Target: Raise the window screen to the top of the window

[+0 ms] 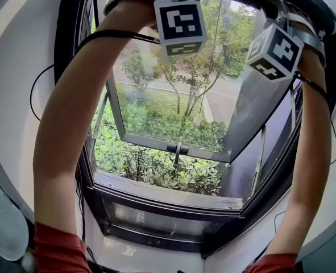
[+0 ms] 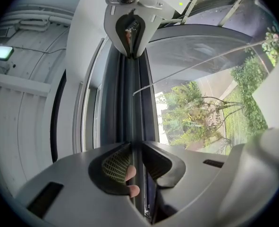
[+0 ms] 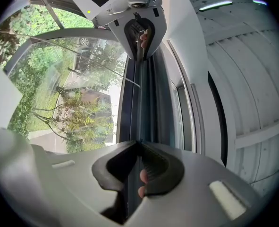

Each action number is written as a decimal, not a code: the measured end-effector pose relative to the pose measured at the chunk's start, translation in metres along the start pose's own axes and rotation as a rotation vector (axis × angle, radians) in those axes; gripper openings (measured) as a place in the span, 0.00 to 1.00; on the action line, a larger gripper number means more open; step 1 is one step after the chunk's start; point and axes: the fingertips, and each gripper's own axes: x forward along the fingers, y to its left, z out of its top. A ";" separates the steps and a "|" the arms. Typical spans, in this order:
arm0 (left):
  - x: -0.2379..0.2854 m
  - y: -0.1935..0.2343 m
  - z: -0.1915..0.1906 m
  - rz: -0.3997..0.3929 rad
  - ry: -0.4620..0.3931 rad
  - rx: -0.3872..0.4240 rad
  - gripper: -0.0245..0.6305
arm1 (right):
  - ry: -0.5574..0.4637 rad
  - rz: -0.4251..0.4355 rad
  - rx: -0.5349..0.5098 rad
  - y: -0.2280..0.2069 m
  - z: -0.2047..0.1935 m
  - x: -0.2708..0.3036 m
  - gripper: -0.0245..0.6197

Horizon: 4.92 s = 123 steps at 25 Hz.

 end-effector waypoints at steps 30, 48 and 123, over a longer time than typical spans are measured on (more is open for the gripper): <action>-0.095 -0.072 0.036 -0.049 -0.152 -0.047 0.20 | -0.139 -0.002 0.181 0.070 0.023 -0.087 0.20; -0.204 -0.171 0.039 -0.193 -0.197 -0.182 0.20 | -0.193 0.111 0.358 0.171 0.047 -0.199 0.21; -0.538 -0.398 -0.030 -0.681 0.360 -1.592 0.05 | 0.183 0.636 1.527 0.402 0.061 -0.503 0.05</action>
